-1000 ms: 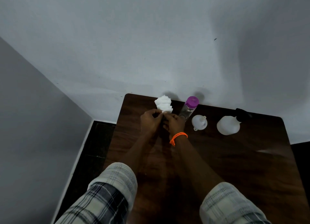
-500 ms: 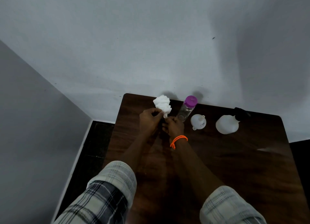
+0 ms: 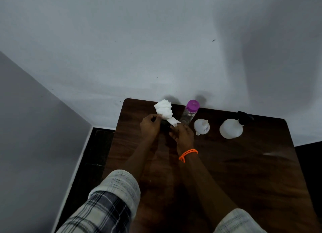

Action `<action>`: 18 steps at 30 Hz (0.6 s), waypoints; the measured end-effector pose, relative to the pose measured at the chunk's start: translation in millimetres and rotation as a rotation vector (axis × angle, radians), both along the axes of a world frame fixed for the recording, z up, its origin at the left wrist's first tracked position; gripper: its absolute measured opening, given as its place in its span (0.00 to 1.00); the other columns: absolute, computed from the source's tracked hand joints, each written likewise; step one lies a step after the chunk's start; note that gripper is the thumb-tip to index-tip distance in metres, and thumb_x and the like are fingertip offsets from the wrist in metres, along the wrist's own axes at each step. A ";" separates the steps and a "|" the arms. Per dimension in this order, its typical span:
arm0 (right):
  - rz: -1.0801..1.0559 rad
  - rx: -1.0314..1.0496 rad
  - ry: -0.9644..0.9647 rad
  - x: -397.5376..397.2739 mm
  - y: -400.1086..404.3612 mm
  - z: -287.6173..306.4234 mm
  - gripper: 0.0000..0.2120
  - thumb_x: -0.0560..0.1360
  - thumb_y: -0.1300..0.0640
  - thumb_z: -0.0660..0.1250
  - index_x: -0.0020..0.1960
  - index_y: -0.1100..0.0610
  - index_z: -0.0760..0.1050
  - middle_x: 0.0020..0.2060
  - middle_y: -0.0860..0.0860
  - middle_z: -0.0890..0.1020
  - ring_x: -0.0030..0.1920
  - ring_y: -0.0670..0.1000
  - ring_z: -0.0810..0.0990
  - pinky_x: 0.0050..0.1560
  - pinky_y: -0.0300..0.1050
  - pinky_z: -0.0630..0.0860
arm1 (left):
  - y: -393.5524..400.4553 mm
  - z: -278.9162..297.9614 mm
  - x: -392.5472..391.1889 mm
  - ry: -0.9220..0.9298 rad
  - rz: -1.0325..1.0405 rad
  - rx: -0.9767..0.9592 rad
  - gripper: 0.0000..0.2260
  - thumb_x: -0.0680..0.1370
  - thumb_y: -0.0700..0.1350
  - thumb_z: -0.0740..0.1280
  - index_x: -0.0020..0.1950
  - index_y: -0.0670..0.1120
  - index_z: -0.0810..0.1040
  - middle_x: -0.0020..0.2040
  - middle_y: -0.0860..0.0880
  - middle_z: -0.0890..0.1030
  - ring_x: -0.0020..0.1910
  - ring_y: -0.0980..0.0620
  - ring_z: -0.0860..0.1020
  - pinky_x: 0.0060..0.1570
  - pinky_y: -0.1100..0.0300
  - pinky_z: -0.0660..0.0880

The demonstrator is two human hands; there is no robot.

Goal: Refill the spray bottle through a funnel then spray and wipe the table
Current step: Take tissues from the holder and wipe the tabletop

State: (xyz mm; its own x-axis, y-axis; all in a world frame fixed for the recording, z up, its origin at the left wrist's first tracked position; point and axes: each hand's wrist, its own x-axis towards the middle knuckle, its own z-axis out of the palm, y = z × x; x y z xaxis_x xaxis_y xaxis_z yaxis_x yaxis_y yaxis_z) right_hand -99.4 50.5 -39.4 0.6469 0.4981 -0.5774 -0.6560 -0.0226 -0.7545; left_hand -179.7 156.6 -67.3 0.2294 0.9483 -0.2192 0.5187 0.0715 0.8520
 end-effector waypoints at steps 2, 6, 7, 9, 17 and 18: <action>-0.014 0.028 0.004 2.3 -5.9 3.4 0.06 0.79 0.65 0.66 0.49 0.59 0.82 0.46 0.55 0.85 0.46 0.51 0.84 0.49 0.50 0.80 | -8.5 -2.2 3.7 -0.009 0.083 -0.175 0.13 0.80 0.52 0.69 0.48 0.42 0.85 0.44 0.46 0.85 0.43 0.50 0.81 0.41 0.60 0.73; 0.016 0.086 0.002 4.1 -23.1 10.0 0.17 0.74 0.73 0.60 0.40 0.58 0.84 0.38 0.54 0.84 0.41 0.54 0.82 0.40 0.47 0.80 | -32.2 6.5 11.8 -0.393 0.131 -0.960 0.25 0.81 0.60 0.66 0.55 0.36 0.81 0.43 0.41 0.82 0.40 0.47 0.81 0.45 0.52 0.80; 0.039 0.073 -0.003 4.0 -29.2 9.6 0.20 0.72 0.74 0.58 0.34 0.57 0.82 0.35 0.53 0.83 0.40 0.54 0.81 0.39 0.47 0.79 | -37.0 9.0 10.8 -0.462 0.099 -1.068 0.26 0.81 0.61 0.64 0.57 0.38 0.81 0.45 0.41 0.83 0.43 0.46 0.82 0.46 0.50 0.81; 0.084 0.047 -0.004 3.3 -42.2 8.5 0.18 0.69 0.73 0.58 0.28 0.57 0.76 0.33 0.52 0.82 0.41 0.54 0.80 0.42 0.49 0.78 | -42.8 10.3 8.9 -0.584 0.112 -1.140 0.22 0.82 0.59 0.64 0.57 0.39 0.80 0.47 0.41 0.85 0.47 0.44 0.82 0.47 0.49 0.81; 0.147 -0.111 0.056 2.1 -63.1 -0.6 0.12 0.75 0.69 0.60 0.35 0.59 0.70 0.39 0.55 0.83 0.39 0.56 0.85 0.37 0.50 0.80 | -34.0 15.5 -12.0 -0.570 0.221 -0.902 0.08 0.80 0.40 0.70 0.59 0.43 0.79 0.52 0.43 0.81 0.50 0.47 0.80 0.50 0.52 0.82; 0.162 -0.107 0.051 0.3 -59.4 -0.9 0.11 0.76 0.67 0.60 0.36 0.59 0.71 0.40 0.55 0.85 0.41 0.58 0.85 0.38 0.51 0.80 | -30.4 17.6 -16.8 -0.584 0.208 -0.875 0.06 0.80 0.39 0.70 0.57 0.44 0.80 0.52 0.43 0.81 0.51 0.47 0.80 0.52 0.51 0.81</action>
State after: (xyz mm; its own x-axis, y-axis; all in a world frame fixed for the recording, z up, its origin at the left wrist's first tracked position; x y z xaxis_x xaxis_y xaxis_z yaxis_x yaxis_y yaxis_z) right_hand -99.1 -8.9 -40.4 0.5321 0.5272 -0.6625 -0.6742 -0.2095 -0.7082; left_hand -196.5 126.2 -49.6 0.3705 0.5474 -0.7504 -0.0455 0.8176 0.5740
